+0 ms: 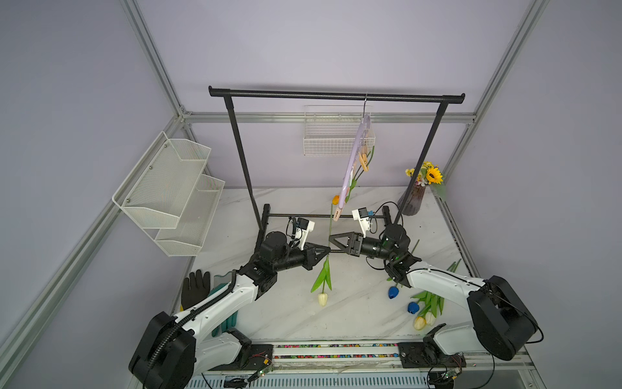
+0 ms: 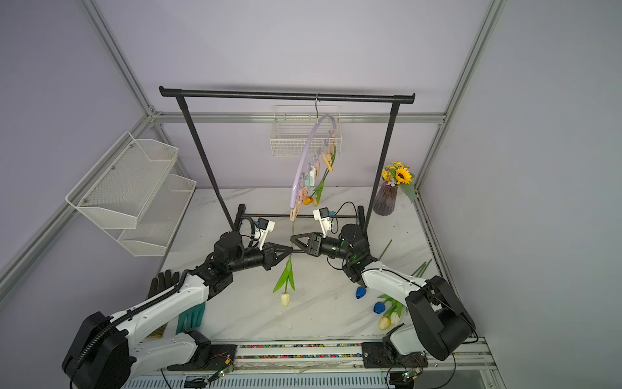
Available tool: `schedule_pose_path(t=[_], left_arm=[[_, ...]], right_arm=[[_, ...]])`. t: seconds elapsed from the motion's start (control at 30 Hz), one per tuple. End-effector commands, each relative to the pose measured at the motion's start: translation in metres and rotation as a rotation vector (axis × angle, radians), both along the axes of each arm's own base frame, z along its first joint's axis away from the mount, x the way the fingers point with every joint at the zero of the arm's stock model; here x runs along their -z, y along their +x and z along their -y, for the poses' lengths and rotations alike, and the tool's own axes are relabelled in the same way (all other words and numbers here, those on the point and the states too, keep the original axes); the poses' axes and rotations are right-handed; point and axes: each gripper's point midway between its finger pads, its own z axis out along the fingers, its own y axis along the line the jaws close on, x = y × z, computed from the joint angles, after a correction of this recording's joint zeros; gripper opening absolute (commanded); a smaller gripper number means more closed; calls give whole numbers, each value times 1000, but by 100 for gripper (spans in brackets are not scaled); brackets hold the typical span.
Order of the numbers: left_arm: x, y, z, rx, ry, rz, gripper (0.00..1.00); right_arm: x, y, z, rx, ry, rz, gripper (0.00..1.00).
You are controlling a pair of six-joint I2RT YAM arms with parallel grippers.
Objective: Dry the flowers on a clothes hanger
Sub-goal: Pick up the flower at the center of the board.
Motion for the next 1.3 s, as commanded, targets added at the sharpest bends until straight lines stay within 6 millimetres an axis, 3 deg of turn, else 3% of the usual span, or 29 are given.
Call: schedule_pose_path(t=[0.0,0.3,0.57,0.7,0.97,1.03,1.13,1.27], left_arm=[[-23,-3,7,40,-41,96,0],[-25,-2,6,32,-42,104,0],[-25,2,5,12,-39,104,0],[-25,3,6,11,-40,103,0],[-23,6,7,7,-35,99,1],[-23,7,7,8,-34,99,10],[-25,7,7,9,-31,106,33],[-28,10,5,-5,-9,123,56]], right_arm=[[0,-7,-4,-33,6,26,27],[6,-7,-5,-33,-5,18,26],[13,-6,-6,-37,-25,20,15],[10,-7,-5,-37,-23,31,0],[10,-6,-6,-37,-33,42,0],[10,-6,-6,-36,-40,46,0],[11,-5,-5,-26,-65,58,0],[14,-2,-1,9,-118,83,0]])
